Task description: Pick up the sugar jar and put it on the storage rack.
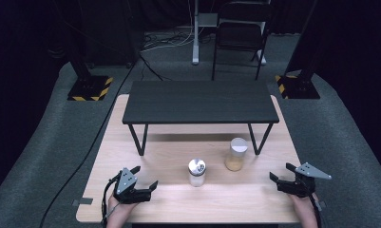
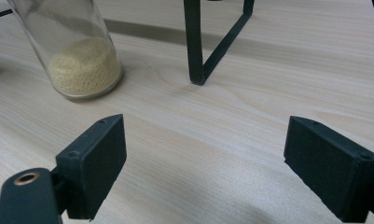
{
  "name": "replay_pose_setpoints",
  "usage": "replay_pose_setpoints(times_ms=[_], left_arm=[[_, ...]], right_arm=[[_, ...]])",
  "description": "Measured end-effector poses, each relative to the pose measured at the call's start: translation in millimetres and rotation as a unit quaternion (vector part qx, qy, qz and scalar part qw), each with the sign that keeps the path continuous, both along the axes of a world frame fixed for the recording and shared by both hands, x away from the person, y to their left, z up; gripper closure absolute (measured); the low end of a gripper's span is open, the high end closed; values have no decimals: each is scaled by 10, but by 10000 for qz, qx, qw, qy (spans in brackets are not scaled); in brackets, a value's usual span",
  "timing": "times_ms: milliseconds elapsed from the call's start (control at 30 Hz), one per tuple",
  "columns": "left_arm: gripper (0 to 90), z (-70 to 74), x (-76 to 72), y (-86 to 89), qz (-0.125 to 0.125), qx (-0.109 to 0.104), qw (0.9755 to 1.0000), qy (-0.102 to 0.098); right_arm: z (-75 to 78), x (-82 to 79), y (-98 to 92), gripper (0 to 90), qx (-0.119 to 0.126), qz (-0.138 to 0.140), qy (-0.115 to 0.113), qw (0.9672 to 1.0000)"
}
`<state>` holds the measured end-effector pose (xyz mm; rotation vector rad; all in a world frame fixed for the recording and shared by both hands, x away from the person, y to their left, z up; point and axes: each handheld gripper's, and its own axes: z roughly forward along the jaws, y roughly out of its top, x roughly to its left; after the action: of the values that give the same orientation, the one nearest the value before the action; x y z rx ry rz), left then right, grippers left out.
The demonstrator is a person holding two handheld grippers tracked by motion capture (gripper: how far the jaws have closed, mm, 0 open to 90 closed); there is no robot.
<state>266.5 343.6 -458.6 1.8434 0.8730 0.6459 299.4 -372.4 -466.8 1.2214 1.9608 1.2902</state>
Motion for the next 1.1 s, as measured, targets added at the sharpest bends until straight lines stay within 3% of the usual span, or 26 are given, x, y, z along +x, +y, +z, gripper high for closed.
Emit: replay_pose_setpoints(times_ms=[133,400,600,900,1100], left_arm=[[102,72,48,-93,-260,96,9996,-21],[101,155,169,-238,-653,-76,9978,-41],[101,195,230,-370,-802,-74,9967,-86],[101,235,416,-701,-1124,28,9937,-43],[102,191,462,-827,-1187,5,9929,6]], right_arm=[[-1,-6,5,116,-2,-19,-8,10000],[4,-1,1,127,6,-16,25,10000],[1,-8,-7,125,16,-26,15,10000],[2,-6,-8,125,10,-13,18,10000],[6,-11,2,125,-11,-9,19,10000]])
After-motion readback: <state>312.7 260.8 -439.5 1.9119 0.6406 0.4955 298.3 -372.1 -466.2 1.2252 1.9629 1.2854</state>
